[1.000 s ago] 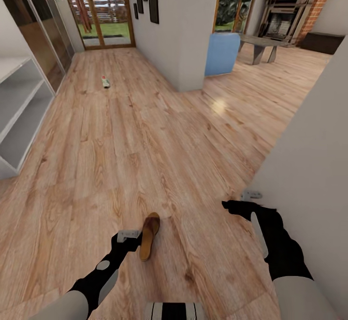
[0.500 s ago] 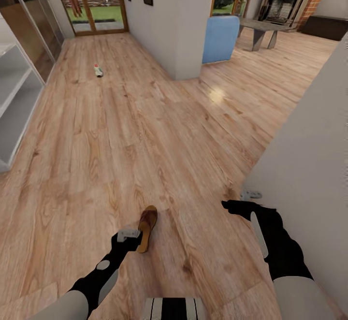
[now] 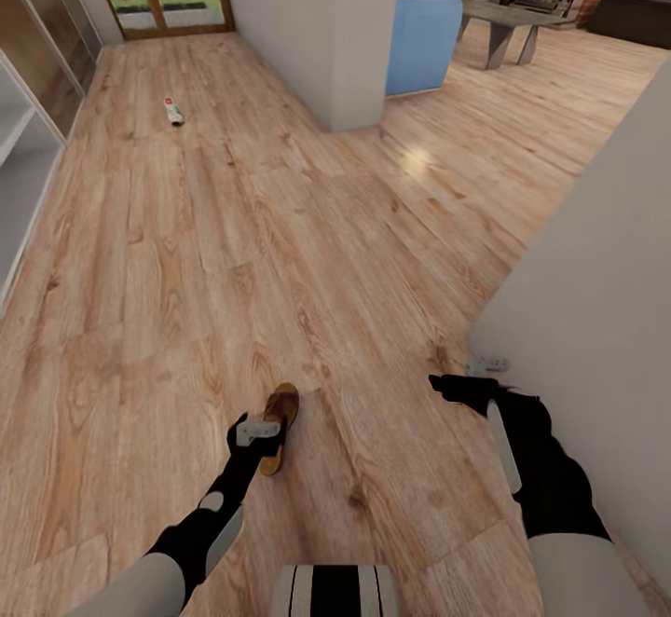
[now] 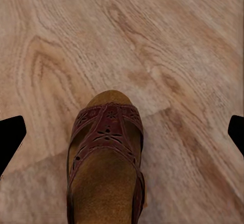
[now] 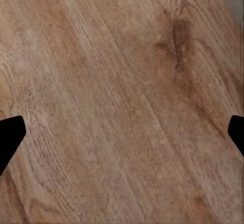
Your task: Pick up the two gym shoes and the two sandals from the corridor floor and place them onto the hallstand (shoe rack) in the corridor, making sure they are on the rack and not on the floor. Arrange them so the two gym shoes are next to each other and the two sandals are next to each other.
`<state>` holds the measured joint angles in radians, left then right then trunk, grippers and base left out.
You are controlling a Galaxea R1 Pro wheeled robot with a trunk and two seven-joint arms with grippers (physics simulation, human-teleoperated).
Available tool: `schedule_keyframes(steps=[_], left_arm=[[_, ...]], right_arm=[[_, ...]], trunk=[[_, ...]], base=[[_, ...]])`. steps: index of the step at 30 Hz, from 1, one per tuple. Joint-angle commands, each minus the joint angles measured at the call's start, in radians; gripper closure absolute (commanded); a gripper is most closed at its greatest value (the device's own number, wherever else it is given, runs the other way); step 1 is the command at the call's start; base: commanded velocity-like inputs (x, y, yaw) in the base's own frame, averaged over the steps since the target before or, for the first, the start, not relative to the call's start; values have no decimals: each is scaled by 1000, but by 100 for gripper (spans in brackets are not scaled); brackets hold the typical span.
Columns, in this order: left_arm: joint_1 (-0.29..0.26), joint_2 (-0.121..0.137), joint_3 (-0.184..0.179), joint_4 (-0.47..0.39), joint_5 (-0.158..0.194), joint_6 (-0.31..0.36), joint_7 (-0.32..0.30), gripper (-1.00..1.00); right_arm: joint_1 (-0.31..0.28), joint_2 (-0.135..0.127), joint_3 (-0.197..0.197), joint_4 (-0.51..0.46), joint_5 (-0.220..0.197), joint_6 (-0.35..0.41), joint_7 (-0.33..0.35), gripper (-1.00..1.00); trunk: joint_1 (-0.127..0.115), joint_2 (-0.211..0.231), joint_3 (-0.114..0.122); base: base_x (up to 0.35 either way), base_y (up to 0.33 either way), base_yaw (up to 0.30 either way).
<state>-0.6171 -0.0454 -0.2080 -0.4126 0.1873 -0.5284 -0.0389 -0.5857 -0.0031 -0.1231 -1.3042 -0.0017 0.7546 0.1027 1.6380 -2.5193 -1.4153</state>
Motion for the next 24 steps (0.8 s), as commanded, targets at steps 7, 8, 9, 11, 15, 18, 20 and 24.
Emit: schedule_keyframes(steps=[7, 8, 9, 11, 15, 18, 20, 24], left_arm=[[-1, 6, -1, -6, 11, -25, -4, -100], [-1, 7, -1, -6, 11, -26, -4, -100], [-1, 8, -1, -6, 12, -27, -4, -100], [-1, 22, 0, -6, 12, -27, -4, -100], [-1, 34, 0, -6, 12, -27, -4, -100], [-1, 39, 1, -6, 12, -27, -4, -100], [-1, 41, 1, -5, 12, -27, -4, -100], [-1, 42, 1, -5, 12, -27, -4, -100]], right_arm=[[0, 1, 2, -46, 1, 5, 5, -100], [0, 1, 2, -48, 1, 5, 5, -100], [0, 0, 2, -49, 1, 5, 5, -100], [0, 0, 2, -50, 2, 5, 5, -100], [0, 2, 2, -50, 2, 5, 5, -100], [0, 4, 2, -50, 2, 5, 4, -100], [0, 4, 2, -50, 2, 5, 4, -100], [0, 4, 2, -50, 2, 5, 4, -100]], trunk=[[3, -2, -28], [3, -2, -32], [4, -2, -36], [4, -2, -36], [4, -2, -36], [5, -3, -45], [6, -3, -55], [7, -4, -76]], base=[[0, 0, 0], [0, 0, 0], [0, 0, 0], [0, 0, 0], [0, 0, 0], [0, 0, 0], [0, 0, 0], [0, 0, 0]])
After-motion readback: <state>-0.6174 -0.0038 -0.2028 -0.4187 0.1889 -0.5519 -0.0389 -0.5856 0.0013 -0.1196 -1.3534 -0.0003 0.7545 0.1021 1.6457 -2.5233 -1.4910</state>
